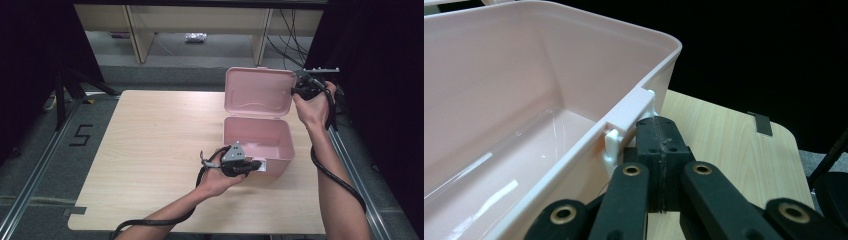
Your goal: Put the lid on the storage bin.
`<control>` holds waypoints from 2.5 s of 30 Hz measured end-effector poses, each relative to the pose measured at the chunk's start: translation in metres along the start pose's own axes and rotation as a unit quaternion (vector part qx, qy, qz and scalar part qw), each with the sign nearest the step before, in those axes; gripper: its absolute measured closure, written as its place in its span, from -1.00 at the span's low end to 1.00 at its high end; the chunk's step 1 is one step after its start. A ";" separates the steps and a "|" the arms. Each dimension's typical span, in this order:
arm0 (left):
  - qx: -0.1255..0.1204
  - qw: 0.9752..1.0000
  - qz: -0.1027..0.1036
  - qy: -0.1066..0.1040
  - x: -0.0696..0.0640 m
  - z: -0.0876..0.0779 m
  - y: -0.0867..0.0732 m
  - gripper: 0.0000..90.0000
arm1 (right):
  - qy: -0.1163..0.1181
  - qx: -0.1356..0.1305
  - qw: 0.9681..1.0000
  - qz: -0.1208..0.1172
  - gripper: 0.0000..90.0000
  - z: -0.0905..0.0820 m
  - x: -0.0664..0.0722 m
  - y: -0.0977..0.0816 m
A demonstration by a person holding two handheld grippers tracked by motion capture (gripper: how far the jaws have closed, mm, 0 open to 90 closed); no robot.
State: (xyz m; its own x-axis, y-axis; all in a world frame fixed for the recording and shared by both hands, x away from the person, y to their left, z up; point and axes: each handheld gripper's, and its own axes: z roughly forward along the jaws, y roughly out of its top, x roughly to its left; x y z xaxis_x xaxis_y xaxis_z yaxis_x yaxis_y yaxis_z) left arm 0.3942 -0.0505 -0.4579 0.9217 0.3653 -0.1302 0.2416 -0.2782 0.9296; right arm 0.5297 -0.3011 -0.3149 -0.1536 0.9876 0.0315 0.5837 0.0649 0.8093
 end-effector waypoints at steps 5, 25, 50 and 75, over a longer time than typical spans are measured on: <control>0.000 1.000 -0.003 -0.001 0.000 0.000 0.001 1.00 | -0.007 -0.002 1.000 -0.013 1.00 -0.003 0.000 -0.002; 0.002 1.000 -0.007 -0.004 0.001 0.000 0.001 1.00 | -0.007 -0.028 1.000 -0.009 1.00 -0.006 0.002 -0.010; 0.003 1.000 -0.006 -0.001 0.000 0.000 0.001 1.00 | -0.008 -0.046 0.999 -0.010 1.00 -0.012 0.005 -0.018; 0.002 1.000 -0.007 0.000 0.000 0.000 0.001 1.00 | -0.016 -0.067 0.997 -0.023 0.99 -0.019 0.007 -0.030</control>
State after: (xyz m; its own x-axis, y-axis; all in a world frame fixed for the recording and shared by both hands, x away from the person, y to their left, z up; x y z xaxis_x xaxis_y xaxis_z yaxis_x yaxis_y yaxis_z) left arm 0.3946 -0.0510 -0.4570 0.9182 0.3698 -0.1420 0.2551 -0.2777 0.9262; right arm 0.4958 -0.2990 -0.3273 -0.1513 0.9882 -0.0232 0.4649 0.0918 0.8806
